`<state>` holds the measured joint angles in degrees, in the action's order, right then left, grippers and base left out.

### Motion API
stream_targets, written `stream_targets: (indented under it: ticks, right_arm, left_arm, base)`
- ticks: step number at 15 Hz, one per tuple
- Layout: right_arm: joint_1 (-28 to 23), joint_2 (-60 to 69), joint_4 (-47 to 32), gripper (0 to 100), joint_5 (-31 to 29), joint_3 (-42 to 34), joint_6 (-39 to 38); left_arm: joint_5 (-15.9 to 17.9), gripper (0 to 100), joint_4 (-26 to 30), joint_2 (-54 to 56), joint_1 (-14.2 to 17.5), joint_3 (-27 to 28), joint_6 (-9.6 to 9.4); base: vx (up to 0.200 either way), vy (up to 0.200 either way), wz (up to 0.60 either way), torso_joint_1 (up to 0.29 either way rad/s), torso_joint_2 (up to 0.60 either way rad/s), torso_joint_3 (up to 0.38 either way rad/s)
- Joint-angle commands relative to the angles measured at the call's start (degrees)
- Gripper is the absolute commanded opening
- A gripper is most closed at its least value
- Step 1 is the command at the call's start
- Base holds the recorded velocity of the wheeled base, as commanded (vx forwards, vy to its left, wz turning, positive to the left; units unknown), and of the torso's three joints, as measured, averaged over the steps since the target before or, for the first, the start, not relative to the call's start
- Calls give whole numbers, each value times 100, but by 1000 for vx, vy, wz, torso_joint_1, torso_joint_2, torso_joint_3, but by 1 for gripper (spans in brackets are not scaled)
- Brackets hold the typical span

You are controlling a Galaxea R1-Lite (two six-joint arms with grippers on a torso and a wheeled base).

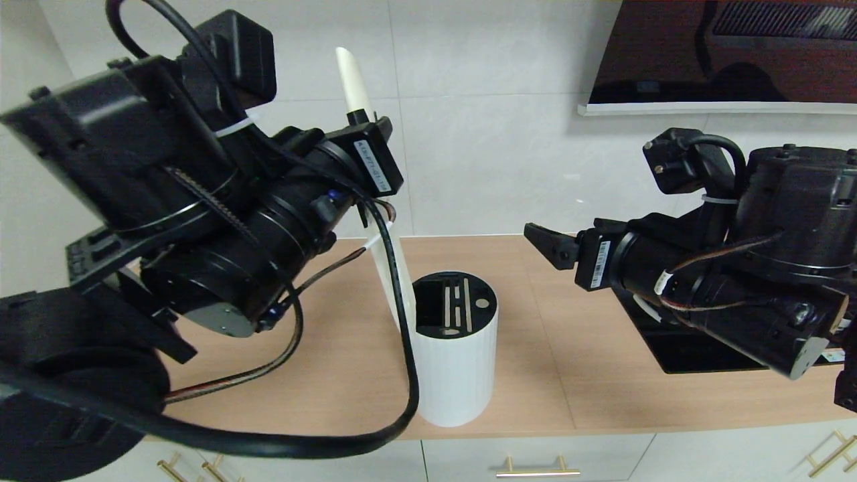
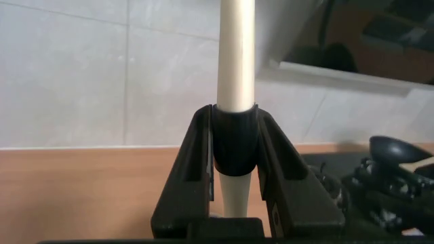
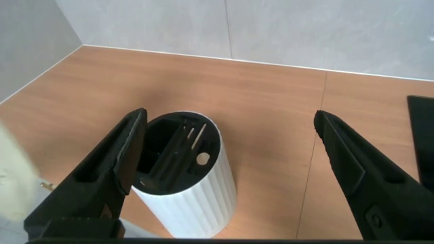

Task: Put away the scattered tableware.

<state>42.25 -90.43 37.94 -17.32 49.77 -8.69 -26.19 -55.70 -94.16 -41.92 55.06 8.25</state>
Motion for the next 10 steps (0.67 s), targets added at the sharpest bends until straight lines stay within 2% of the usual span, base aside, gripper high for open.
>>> stream_targets:
  ticks: [1,6,10]
  right_arm:
    - [2,-36,3,100,1,-3,-1]
    - [-68,-54,3,100,1,-3,-1]
    - [-68,-62,3,100,1,-12,-1]
  left_arm:
    - [-97,0,-319,-480,-9,-66,-175]
    - [-343,0,-1637,-1148,-9,-207,-702]
    - [-396,0,-1857,-1474,-9,-172,-702]
  base:
    - [0,0,0,0,0,0]
    - [0,0,0,0,0,0]
    - [0,0,0,0,0,0]
